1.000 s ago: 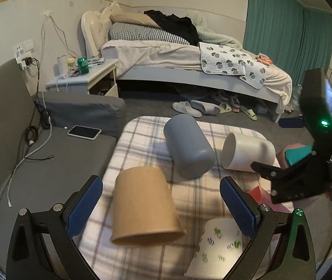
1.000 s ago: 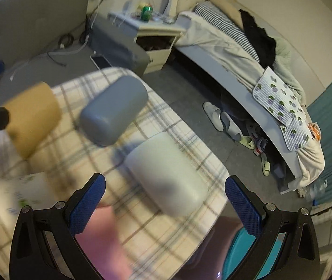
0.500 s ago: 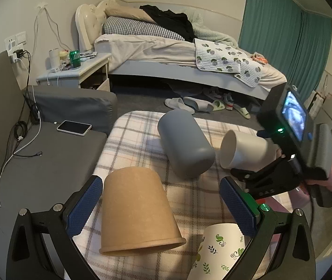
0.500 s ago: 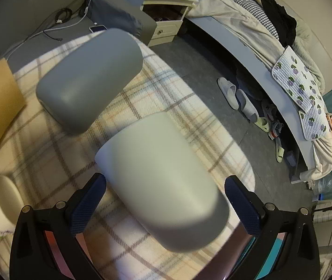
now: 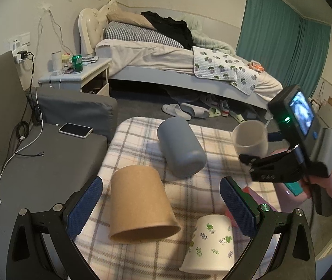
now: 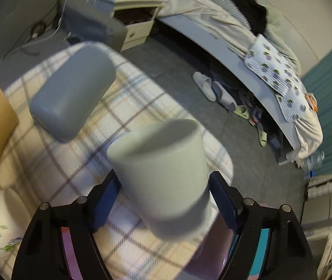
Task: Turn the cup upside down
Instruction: 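Lift the white cup with the right gripper and rotate it upright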
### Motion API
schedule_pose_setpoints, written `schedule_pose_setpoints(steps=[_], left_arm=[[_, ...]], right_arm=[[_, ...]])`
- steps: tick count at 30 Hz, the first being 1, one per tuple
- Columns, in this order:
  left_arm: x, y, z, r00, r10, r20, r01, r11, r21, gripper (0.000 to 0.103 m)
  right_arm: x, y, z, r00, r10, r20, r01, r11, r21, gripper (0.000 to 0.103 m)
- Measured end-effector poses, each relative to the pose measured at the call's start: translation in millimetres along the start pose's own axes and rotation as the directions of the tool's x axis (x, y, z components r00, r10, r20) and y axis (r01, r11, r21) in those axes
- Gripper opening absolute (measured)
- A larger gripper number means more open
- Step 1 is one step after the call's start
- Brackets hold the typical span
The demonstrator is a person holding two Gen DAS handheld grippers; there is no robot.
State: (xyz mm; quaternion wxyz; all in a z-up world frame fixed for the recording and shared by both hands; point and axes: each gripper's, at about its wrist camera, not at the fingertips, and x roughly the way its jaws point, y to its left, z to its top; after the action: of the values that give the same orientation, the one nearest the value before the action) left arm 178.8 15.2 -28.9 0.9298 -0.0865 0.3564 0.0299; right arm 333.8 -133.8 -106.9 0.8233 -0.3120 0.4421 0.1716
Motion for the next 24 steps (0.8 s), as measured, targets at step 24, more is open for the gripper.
schedule_pose_setpoints(steps=[24], left_arm=[[-144.6, 5.2, -48.0, 0.993, 0.036, 0.11, -0.033, 0.999, -0.028, 0.103]], right_arm=[[-256.8, 73.8, -139.3, 0.967, 0.147, 0.207, -0.18, 0.972, 0.151, 0.073]])
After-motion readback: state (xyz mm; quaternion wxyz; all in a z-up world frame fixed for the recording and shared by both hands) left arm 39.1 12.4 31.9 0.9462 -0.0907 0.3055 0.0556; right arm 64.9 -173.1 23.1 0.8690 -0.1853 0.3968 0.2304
